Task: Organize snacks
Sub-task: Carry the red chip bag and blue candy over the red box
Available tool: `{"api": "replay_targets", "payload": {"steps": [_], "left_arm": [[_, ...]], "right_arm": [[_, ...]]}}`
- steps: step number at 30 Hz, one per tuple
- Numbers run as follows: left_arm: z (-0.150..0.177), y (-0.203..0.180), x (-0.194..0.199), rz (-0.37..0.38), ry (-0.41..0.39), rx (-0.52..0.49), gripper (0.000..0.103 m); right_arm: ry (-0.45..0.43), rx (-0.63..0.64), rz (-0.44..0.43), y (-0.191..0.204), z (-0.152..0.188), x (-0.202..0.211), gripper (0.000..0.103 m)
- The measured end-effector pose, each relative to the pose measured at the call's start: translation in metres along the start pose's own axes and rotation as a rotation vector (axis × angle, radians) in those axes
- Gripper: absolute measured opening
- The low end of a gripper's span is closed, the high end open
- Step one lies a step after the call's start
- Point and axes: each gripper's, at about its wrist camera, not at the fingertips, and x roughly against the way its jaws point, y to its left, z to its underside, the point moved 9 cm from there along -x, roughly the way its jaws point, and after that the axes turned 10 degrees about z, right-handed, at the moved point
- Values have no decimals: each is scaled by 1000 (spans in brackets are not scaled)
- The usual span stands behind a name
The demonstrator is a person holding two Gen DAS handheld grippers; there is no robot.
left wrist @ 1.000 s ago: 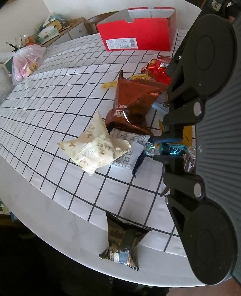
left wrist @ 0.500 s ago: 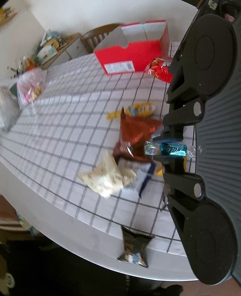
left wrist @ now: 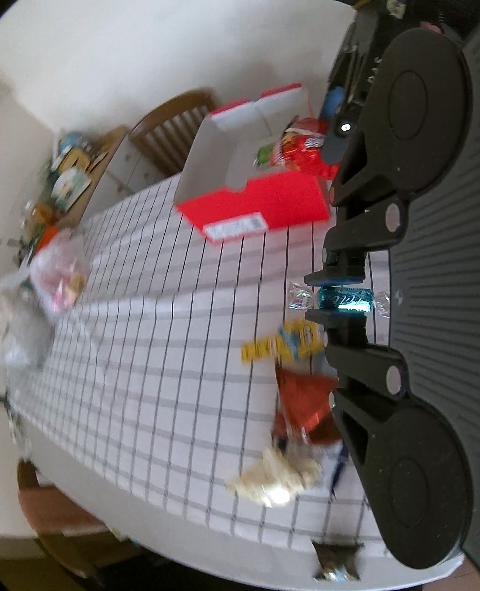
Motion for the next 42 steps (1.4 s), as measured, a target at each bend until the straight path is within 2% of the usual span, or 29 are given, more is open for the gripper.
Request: {"api": "replay_targets", "payload": {"steps": [10,22,27,32,42], "left_arm": [[-13,-96,-58,23,38,-122,12],[-36,-164,-130,-2,55,-138,12],[-44,-174,-166,-32,85,-138,12],[-48,-172,-198,-84,112,-135,12],[-28,-164,-250,-155,208,-150,12]], "right_arm": [[-34,-21,79,-94,-35,-2,71],[-26,16,137,-180,-73,-38,71],[6,62,130,-192,-82,-65,71],[39,144,101,-183,-80,-89,71],[145,253,72,-168,-57,-129,71]]}}
